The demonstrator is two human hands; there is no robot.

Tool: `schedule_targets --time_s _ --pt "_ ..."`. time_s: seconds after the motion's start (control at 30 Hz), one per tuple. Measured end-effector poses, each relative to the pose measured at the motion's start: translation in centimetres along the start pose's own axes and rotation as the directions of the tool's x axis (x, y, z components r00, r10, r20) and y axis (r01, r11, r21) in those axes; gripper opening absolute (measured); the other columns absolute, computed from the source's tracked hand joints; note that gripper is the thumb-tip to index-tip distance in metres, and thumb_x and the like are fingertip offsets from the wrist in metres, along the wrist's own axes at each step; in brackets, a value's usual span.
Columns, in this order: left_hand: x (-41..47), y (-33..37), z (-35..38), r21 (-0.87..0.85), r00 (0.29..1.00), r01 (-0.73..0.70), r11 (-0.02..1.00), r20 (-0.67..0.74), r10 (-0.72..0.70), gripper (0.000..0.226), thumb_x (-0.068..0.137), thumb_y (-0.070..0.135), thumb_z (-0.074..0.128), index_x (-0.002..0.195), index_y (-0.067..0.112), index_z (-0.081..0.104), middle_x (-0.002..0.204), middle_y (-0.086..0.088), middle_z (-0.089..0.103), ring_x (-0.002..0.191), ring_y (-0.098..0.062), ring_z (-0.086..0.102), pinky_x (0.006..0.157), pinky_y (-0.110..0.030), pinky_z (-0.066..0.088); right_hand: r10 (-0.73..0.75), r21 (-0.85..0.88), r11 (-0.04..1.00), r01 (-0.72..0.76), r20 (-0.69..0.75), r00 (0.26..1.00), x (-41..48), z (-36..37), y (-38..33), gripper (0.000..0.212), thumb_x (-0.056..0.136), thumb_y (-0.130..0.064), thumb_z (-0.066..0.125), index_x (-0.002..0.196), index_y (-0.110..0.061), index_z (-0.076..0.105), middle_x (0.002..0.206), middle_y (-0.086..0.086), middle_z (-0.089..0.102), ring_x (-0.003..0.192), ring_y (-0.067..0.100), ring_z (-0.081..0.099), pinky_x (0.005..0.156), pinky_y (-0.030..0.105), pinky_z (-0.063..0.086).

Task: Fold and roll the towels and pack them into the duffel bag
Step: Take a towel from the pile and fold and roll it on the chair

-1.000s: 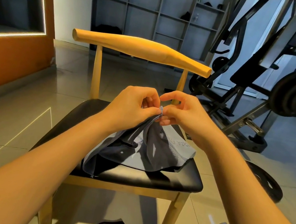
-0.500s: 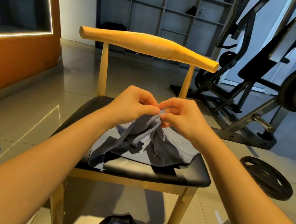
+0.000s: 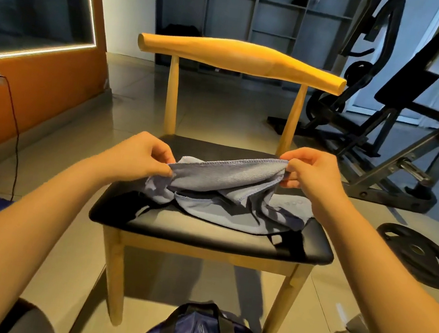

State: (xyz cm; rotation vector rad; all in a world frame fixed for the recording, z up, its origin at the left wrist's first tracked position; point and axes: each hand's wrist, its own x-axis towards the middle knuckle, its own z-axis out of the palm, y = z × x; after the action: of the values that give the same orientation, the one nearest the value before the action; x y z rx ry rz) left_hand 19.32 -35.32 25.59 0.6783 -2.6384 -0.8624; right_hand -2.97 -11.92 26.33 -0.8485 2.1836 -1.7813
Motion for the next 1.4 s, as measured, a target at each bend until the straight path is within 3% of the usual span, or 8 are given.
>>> schedule_targets --time_s 0.2,0.37,0.63,0.77,0.9,1.03,1.23,1.4 --pt "1.0 -1.2 -0.5 -0.228 0.981 0.035 0.973 -0.177 -0.076 0.004 0.089 0.017 0.076 0.087 0.018 0.079 0.079 0.002 0.075 0.075 -0.007 0.068 0.069 -0.022 0.050 -0.004 -0.042 0.999 0.006 0.045 0.999 -1.9 -1.4 0.6 0.025 0.085 0.014 0.051 0.093 0.002 0.072 0.081 0.019 0.071 0.066 0.023 0.069 0.058 0.025 0.058" --pt "3.7 1.0 0.4 -0.417 0.937 -0.154 0.896 -0.348 -0.001 0.003 0.090 0.015 0.075 0.091 0.017 0.078 0.085 0.006 0.074 0.073 0.007 0.065 0.066 -0.009 0.050 0.112 -0.068 0.993 -0.099 0.227 0.967 -4.8 -3.7 2.8 0.016 0.089 0.011 0.059 0.092 0.001 0.072 0.082 0.023 0.072 0.069 0.027 0.070 0.064 0.032 0.060" --pt "10.1 7.6 5.3 -0.169 0.958 -0.241 0.956 0.116 0.262 0.015 0.097 0.021 0.067 0.091 0.023 0.080 0.067 0.019 0.070 0.063 0.006 0.059 0.057 -0.007 0.041 0.371 -0.266 0.912 -0.314 0.202 0.906 -7.0 -6.1 5.5 0.015 0.089 0.011 0.058 0.098 0.006 0.068 0.083 0.024 0.073 0.067 0.026 0.073 0.066 0.033 0.061" --pt "12.5 9.5 9.2 -0.167 0.932 -0.256 0.952 0.219 0.289 0.005 0.088 0.020 0.077 0.085 0.018 0.080 0.077 0.003 0.074 0.073 -0.011 0.062 0.073 -0.033 0.051 0.410 -0.357 0.869 -0.342 0.133 0.903 -7.2 -7.3 6.0 0.008 0.092 0.003 0.062 0.095 0.000 0.069 0.088 0.021 0.074 0.073 0.026 0.074 0.068 0.034 0.061" --pt "14.8 10.3 12.3 -0.207 0.901 -0.218 0.954 0.333 0.278 0.006 0.090 0.018 0.074 0.091 0.015 0.078 0.096 -0.001 0.075 0.095 -0.018 0.068 0.091 -0.038 0.052 0.390 -0.409 0.848 -0.337 0.051 0.919 -7.1 -7.8 6.3 0.005 0.093 -0.002 0.062 0.092 -0.003 0.067 0.087 0.016 0.073 0.077 0.026 0.073 0.069 0.035 0.061" --pt "16.3 10.7 14.8 -0.299 0.803 -0.209 0.931 0.491 0.338 0.008 0.091 0.015 0.074 0.096 0.010 0.077 0.123 0.005 0.071 0.115 -0.006 0.064 0.098 -0.028 0.047 0.344 -0.399 0.860 -0.317 -0.005 0.939 -6.4 -8.0 6.2 0.007 0.095 -0.005 0.063 0.088 -0.006 0.066 0.085 0.014 0.072 0.078 0.028 0.074 0.067 0.032 0.059" --pt "16.6 10.7 15.6 -0.273 0.727 -0.274 0.922 0.569 0.384 0.017 0.093 0.020 0.072 0.100 0.005 0.073 0.103 -0.007 0.075 0.102 -0.023 0.068 0.094 -0.037 0.054 0.354 -0.387 0.860 -0.332 -0.017 0.935 -5.8 -8.7 5.6 0.008 0.093 0.000 0.062 0.091 -0.005 0.068 0.087 0.018 0.072 0.071 0.024 0.071 0.060 0.026 0.058" --pt "16.3 10.2 15.3 -0.282 0.677 -0.224 0.933 0.644 0.357 0.010 0.095 0.016 0.069 0.097 0.007 0.070 0.105 -0.011 0.073 0.098 -0.020 0.068 0.095 -0.037 0.054 0.259 -0.386 0.882 -0.269 -0.081 0.963 -5.4 -9.7 4.7 0.010 0.092 0.000 0.062 0.092 -0.006 0.070 0.085 0.011 0.073 0.072 0.017 0.071 0.061 0.025 0.059"
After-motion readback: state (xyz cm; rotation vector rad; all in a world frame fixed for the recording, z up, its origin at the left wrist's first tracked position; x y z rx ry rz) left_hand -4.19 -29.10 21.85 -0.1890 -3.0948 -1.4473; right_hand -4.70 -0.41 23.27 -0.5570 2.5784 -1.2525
